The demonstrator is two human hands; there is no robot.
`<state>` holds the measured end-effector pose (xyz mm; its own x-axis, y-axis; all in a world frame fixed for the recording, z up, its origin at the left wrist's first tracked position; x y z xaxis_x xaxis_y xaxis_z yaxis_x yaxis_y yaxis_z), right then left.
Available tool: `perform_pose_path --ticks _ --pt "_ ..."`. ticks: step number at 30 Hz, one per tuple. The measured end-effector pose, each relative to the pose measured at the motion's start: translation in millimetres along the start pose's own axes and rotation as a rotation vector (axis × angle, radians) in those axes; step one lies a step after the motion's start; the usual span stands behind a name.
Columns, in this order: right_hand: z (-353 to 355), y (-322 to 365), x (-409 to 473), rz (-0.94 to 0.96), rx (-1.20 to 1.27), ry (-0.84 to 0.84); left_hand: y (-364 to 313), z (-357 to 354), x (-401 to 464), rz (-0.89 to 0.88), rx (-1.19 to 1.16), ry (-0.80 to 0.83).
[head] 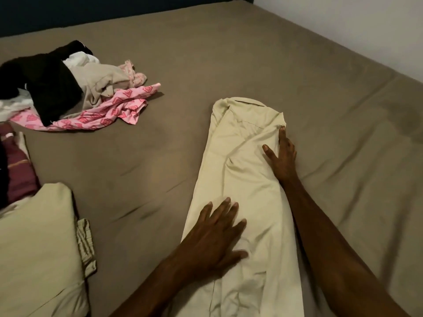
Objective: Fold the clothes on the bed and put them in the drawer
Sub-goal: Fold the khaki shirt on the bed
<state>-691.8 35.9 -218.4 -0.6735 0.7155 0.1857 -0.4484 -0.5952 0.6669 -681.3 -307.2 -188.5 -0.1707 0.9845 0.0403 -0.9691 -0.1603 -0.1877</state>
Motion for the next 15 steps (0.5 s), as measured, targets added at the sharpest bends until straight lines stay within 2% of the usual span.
perform_pose_path --ticks 3,6,9,12,15 --pt "15.1 13.2 1.1 -0.048 0.047 0.018 -16.4 8.6 -38.0 0.006 -0.013 0.022" --pt "39.5 31.8 -28.1 -0.085 0.099 -0.013 -9.6 18.8 -79.7 -0.019 -0.099 -0.099" --pt "58.4 37.8 -119.5 0.032 0.076 -0.021 19.7 25.3 -128.1 0.104 -0.232 -0.260" --pt "70.4 31.2 -229.3 0.197 -0.028 0.047 42.5 19.7 -161.0 0.145 -0.157 -0.274" --pt "77.2 26.0 -317.7 0.252 -0.250 0.100 42.1 13.2 -166.3 0.147 -0.129 -0.233"
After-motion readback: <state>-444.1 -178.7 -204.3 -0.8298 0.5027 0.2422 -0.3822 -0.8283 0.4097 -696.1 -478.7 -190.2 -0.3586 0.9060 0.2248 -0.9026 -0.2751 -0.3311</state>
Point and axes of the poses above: each hand's wrist, its own x-axis towards the middle knuckle, its own z-axis out of the back of the hand, y = z × x, the point moved 3 cm from there along x, towards the middle knuckle, and after that the axes turned 1 degree about -y, right-handed, at the moved point
